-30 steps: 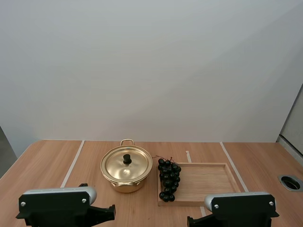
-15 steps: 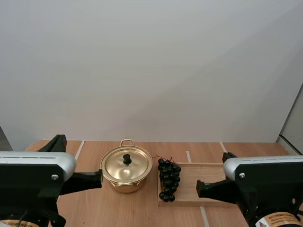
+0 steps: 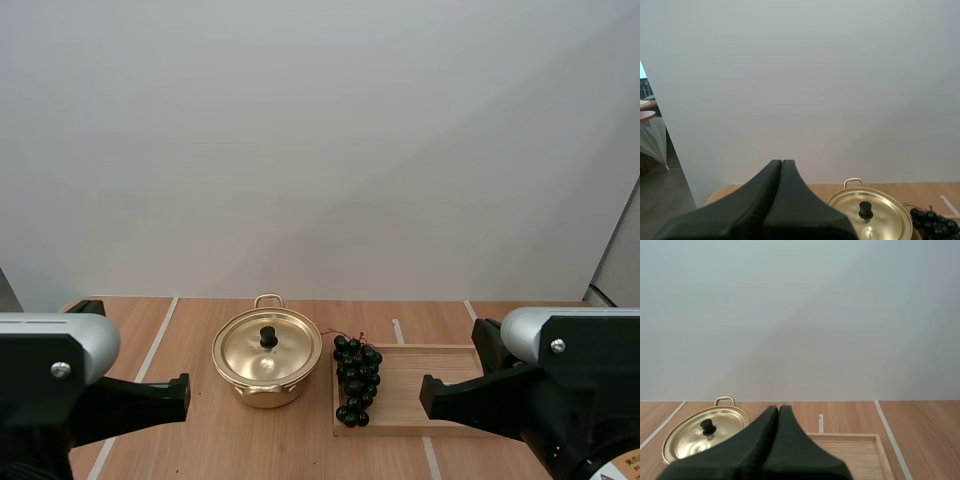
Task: Open the lid, put the grape in the pot, and close it
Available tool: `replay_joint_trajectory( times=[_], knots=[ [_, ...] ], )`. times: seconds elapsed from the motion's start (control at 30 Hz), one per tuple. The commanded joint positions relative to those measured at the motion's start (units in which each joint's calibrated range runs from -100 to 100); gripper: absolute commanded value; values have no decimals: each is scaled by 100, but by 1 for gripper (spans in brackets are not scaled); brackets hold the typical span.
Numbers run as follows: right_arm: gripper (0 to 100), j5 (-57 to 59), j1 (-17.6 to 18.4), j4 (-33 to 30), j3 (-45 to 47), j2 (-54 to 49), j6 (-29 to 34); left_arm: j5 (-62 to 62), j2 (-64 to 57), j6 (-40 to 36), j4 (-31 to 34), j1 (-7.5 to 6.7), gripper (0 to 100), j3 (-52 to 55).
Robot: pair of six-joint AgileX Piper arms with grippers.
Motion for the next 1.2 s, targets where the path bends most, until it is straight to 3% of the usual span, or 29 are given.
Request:
replay_joint_trajectory(
  times=[0.0, 0.17, 0.6, 0.7, 0.8, 0.87, 1.0, 1.13, 1.17],
  knots=[
    [0, -1, 8, 77, -79, 0, -38, 86, 0, 39, 0, 5, 0, -52],
    [0, -268, 8, 77, -79, 449, -238, -149, 569, 236, -228, 5, 0, -52],
    [0, -1118, 8, 77, -79, 3116, -657, -1839, 3196, 302, -302, 5, 1, -52],
    [0, -1367, 8, 77, -79, 3634, -748, -2010, 3784, 302, -302, 5, 14, -52],
    [0, -1404, 8, 77, -79, 4036, -748, -2023, 4339, 302, -302, 5, 41, -52],
    [15, -1505, 8, 77, -79, 4207, -775, -2038, 4638, 302, -302, 5, 60, -52],
    [62, -1772, 8, 77, -79, 4356, -860, -2292, 5152, 302, -302, 5, 87, -52],
    [100, -2060, 8, 252, -79, 4343, -860, -2684, 5428, 302, -349, 5, 95, -52],
    [100, -2061, 8, 316, -79, 4343, -860, -2772, 5496, 302, -349, 5, 97, -52]
  ],
)
